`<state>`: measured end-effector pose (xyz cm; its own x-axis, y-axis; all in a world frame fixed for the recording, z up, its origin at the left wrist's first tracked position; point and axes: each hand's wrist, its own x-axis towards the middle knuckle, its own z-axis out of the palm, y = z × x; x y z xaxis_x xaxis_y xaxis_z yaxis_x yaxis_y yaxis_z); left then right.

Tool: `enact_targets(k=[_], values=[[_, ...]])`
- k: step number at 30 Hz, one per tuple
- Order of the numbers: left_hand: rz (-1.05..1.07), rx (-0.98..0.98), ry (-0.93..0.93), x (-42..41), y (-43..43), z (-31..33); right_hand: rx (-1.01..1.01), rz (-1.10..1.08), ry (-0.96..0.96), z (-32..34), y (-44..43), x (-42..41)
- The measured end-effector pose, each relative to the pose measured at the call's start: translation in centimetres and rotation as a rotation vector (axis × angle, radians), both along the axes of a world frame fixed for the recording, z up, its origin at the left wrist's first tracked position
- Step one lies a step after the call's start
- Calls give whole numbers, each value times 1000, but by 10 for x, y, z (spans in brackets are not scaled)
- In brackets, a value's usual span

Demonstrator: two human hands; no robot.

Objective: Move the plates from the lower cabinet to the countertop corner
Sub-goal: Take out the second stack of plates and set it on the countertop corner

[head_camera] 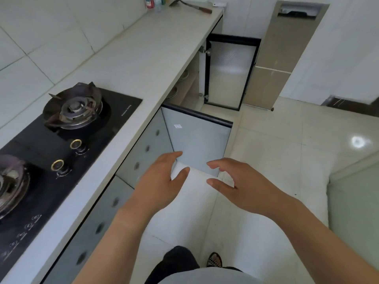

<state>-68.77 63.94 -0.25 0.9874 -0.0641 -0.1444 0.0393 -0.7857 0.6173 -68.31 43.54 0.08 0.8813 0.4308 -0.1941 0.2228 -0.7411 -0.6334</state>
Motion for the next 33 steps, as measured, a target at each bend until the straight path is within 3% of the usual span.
enact_targets(k=[20,33], values=[[-125,40,119,301,-47,-26,-84,-111,87,-11,-61,281],[-37,25,159,408,-117,-28,-48,-14,118,-24,-118,415]])
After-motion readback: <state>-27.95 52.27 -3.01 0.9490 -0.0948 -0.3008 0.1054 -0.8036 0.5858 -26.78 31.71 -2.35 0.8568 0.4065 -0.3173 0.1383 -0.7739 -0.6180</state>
